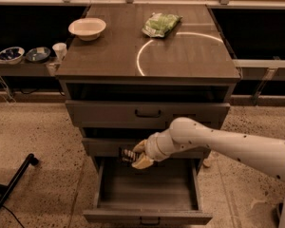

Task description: Place rxbar chocolate into bottom drawer

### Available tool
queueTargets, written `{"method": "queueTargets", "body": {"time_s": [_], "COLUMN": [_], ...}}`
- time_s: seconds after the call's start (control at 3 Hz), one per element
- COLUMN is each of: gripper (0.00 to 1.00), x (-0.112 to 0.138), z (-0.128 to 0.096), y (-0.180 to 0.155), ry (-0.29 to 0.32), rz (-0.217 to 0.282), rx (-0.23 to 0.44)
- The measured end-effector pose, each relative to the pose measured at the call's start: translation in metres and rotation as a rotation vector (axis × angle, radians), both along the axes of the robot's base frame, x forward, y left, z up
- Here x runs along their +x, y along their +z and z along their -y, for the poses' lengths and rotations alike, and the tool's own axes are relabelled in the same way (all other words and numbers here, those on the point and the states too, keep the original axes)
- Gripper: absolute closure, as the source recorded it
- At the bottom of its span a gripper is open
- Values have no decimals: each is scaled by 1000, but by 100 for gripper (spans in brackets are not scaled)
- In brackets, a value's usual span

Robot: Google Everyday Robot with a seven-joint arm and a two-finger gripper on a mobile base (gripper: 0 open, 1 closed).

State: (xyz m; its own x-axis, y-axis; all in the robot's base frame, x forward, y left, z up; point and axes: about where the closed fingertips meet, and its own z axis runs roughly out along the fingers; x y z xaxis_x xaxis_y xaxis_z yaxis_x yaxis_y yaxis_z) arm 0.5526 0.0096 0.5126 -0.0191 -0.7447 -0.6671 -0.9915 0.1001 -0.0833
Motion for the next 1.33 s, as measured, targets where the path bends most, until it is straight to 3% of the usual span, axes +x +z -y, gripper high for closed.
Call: {"method": "queueTargets", "body": {"time_s": [0.33,0.67,1.0,1.33], "gripper": [100,100,100,100], "x": [-19,-19,-2,15], "z": [2,2,28,82], "y": [-78,-78,-123,-212], "ry": [71,71,4,-151], "rz": [1,1,-36,-87], "rx": [-25,-25,-23,-46]}}
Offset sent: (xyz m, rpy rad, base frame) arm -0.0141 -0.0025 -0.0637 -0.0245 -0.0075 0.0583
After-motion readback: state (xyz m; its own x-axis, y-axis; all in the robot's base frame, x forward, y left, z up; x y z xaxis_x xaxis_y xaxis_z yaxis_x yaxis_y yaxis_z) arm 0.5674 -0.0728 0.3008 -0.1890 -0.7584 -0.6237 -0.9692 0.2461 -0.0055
